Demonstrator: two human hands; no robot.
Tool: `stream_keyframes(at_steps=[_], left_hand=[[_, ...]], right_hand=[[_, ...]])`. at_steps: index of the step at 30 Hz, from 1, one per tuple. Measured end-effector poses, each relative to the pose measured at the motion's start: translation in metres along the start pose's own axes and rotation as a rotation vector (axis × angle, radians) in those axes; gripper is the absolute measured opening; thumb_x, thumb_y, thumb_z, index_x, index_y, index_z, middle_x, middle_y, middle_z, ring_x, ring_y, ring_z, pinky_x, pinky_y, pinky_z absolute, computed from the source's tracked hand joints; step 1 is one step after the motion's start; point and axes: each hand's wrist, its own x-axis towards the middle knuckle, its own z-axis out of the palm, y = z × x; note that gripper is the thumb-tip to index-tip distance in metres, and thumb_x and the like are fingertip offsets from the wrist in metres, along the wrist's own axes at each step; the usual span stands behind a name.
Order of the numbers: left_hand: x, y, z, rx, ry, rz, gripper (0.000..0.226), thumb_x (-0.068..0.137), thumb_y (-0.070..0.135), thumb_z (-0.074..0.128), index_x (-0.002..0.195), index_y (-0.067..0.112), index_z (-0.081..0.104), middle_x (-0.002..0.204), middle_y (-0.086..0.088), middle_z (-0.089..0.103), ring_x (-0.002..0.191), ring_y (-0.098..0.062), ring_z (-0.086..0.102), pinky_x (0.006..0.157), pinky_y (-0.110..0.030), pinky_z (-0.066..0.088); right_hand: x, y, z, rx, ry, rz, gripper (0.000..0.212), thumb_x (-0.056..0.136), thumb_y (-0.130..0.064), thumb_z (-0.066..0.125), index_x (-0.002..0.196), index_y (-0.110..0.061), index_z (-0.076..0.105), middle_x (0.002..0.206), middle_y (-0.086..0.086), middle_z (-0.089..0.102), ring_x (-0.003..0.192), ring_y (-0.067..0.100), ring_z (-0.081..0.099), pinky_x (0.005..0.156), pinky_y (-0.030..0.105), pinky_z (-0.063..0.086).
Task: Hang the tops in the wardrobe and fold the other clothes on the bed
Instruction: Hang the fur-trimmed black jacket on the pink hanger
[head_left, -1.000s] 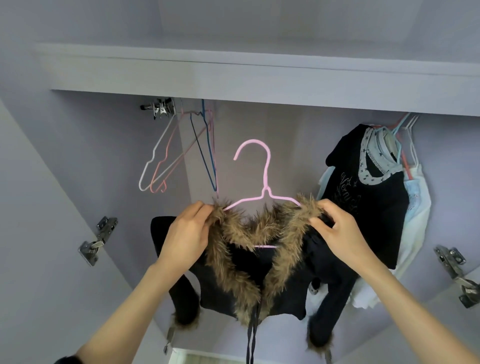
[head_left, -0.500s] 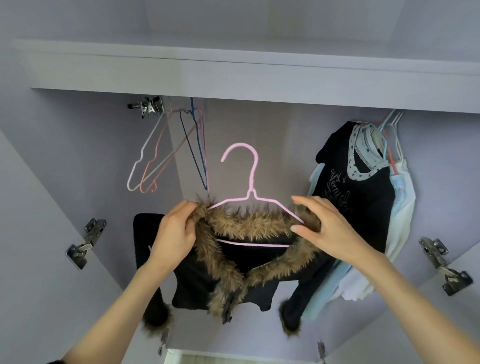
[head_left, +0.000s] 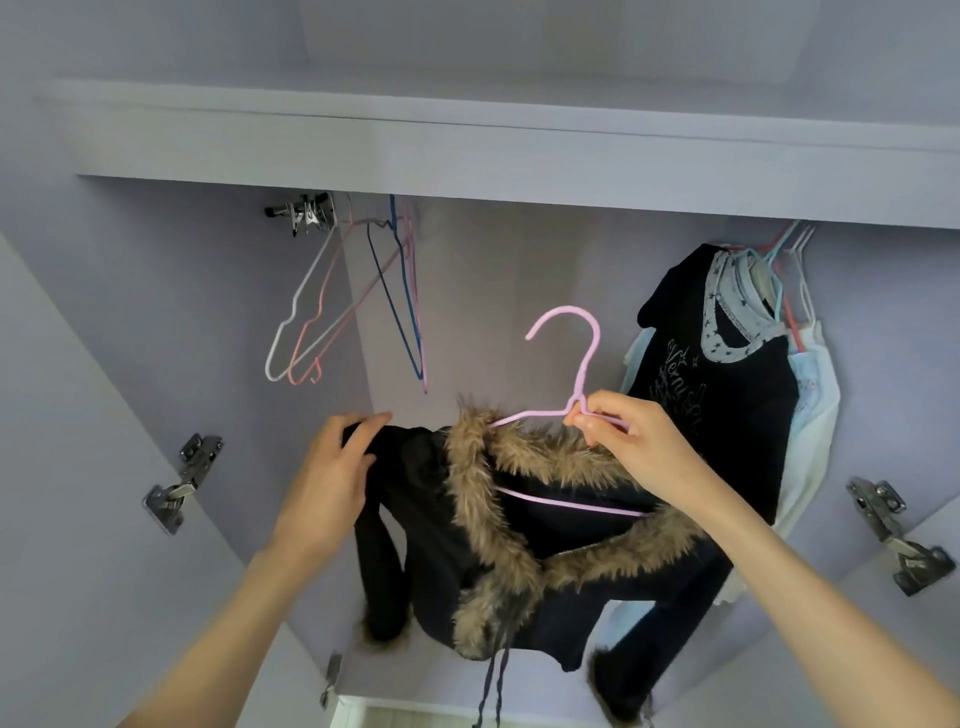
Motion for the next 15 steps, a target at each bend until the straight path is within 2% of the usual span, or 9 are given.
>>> stream_keyframes(at_steps=[3,5,7,9,11,13,15], left_hand=[[0.0,0.0,-0.001,-0.101,0.04,-0.105,0.043,0.081,-0.017,0.059,0.118,0.006,0.062,0.105,-0.011,0.057,0.084,-0.014,0.058,0.076,-0.022,0.042],[0.002,-0.002,-0.002,-0.113,0.064,-0.139,0.043,0.081,-0.021,0.055,0.115,0.003,0.065,0.103,-0.013,0.062,0.086,-0.019,0.062,0.079,-0.019,0.042],[0.005,-0.004,-0.003,-0.102,0.074,-0.164,0.04,0.081,-0.021,0.052,0.111,0.001,0.067,0.099,-0.017,0.064,0.088,-0.031,0.064,0.081,-0.027,0.046],[0.007,-0.002,-0.005,-0.068,0.059,-0.189,0.037,0.082,-0.019,0.051,0.109,0.0,0.068,0.097,-0.019,0.063,0.088,-0.037,0.062,0.081,-0.038,0.049],[0.009,0.005,-0.007,-0.021,0.067,-0.2,0.04,0.08,-0.02,0.051,0.112,-0.001,0.065,0.099,-0.022,0.062,0.091,-0.041,0.059,0.083,-0.045,0.049],[0.01,0.019,-0.008,0.043,0.135,-0.117,0.045,0.076,-0.021,0.053,0.117,-0.004,0.061,0.103,-0.023,0.062,0.092,-0.042,0.057,0.083,-0.049,0.047],[0.01,0.039,-0.008,0.063,0.176,0.081,0.04,0.081,-0.011,0.055,0.12,-0.001,0.06,0.107,-0.017,0.062,0.094,-0.036,0.055,0.081,-0.045,0.047]], right_hand=[[-0.002,0.002,-0.004,-0.016,0.01,0.009,0.019,0.092,-0.016,0.057,0.082,-0.03,0.065,0.073,-0.008,0.061,0.068,0.01,0.054,0.074,0.028,0.047],[-0.003,0.003,-0.009,-0.017,0.04,0.018,0.021,0.091,-0.014,0.058,0.082,-0.031,0.065,0.078,-0.007,0.065,0.074,0.012,0.058,0.073,0.023,0.047],[-0.004,0.005,-0.017,-0.005,0.088,0.026,0.023,0.09,-0.012,0.059,0.08,-0.032,0.066,0.072,-0.009,0.062,0.063,0.003,0.052,0.062,0.011,0.041],[-0.006,0.008,-0.024,-0.003,0.115,0.061,0.022,0.09,-0.013,0.059,0.08,-0.03,0.066,0.072,0.007,0.057,0.062,0.006,0.043,0.06,0.015,0.034],[-0.008,0.009,-0.026,-0.007,0.097,0.088,0.018,0.09,-0.013,0.059,0.08,-0.026,0.067,0.08,0.019,0.058,0.067,0.013,0.043,0.064,0.022,0.035],[-0.01,0.007,-0.021,0.017,0.074,0.099,0.016,0.09,-0.013,0.059,0.081,-0.023,0.067,0.082,0.011,0.064,0.071,0.011,0.052,0.067,0.017,0.04],[-0.01,0.002,-0.013,0.045,0.059,0.094,0.016,0.09,-0.013,0.059,0.081,-0.022,0.067,0.085,-0.003,0.067,0.075,0.001,0.059,0.071,0.009,0.042]])
